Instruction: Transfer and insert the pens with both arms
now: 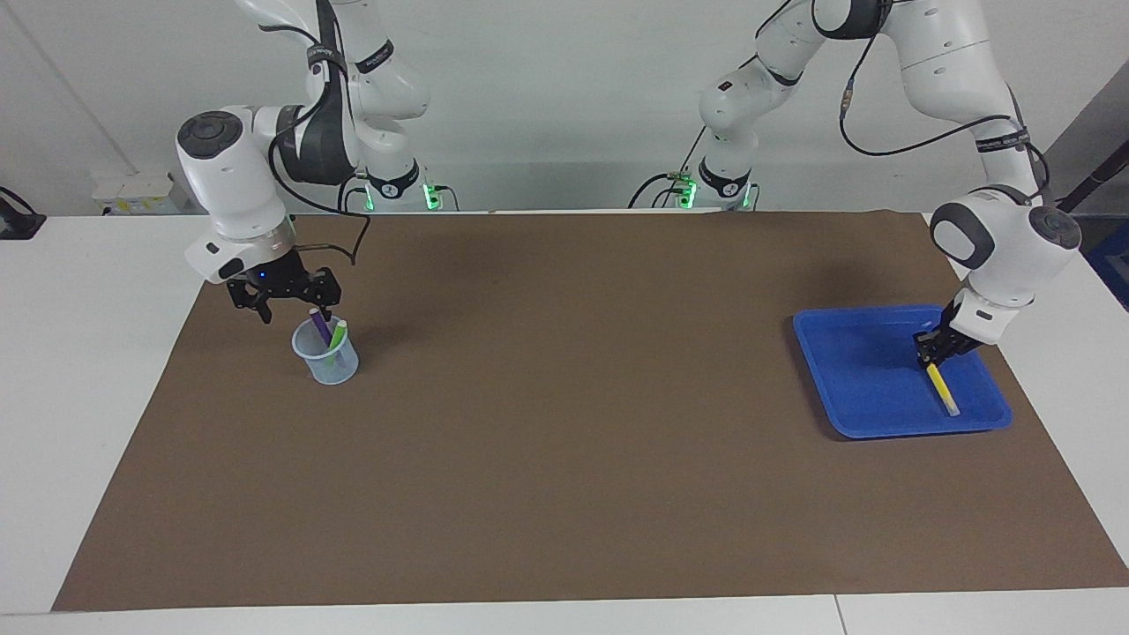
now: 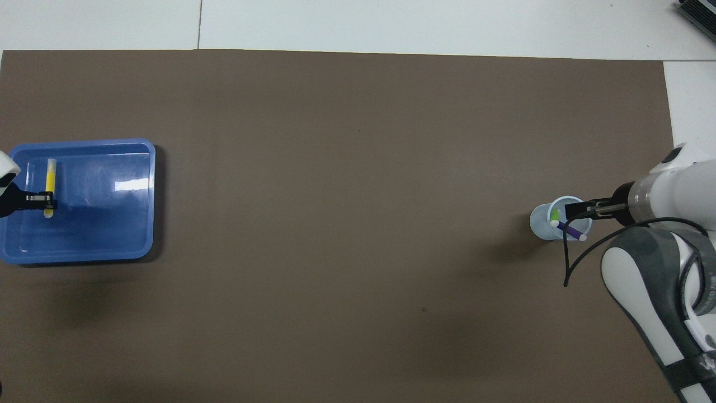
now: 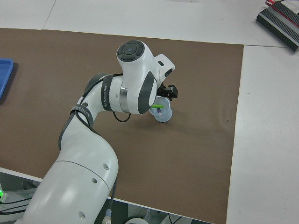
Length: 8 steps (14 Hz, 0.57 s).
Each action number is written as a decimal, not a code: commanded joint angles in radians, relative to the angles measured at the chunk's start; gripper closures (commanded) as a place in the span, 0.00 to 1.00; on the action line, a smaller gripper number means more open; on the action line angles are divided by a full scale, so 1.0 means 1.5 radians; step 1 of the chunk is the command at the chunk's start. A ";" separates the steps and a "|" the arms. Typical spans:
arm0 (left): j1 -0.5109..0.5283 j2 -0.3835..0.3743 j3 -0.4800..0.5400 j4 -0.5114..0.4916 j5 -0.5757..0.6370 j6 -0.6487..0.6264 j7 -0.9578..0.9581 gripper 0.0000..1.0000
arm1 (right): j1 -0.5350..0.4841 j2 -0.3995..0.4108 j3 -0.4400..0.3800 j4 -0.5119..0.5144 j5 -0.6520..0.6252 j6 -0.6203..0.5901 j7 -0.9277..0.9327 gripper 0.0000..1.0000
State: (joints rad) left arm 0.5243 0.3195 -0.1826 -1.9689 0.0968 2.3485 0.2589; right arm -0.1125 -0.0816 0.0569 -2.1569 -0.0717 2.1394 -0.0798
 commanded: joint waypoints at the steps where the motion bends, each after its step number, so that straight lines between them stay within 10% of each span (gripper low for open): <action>1: -0.023 -0.027 0.002 0.004 0.010 -0.045 -0.068 1.00 | -0.005 -0.015 0.009 0.025 -0.006 -0.053 0.015 0.00; 8: -0.044 -0.041 0.000 -0.002 0.004 -0.088 -0.116 1.00 | -0.003 -0.044 0.009 0.067 0.008 -0.131 0.016 0.00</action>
State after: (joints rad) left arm 0.4753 0.2805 -0.1896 -1.9626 0.0967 2.2499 0.1162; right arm -0.1109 -0.1239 0.0615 -2.0644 -0.0704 1.9725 -0.0716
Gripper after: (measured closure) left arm 0.828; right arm 0.000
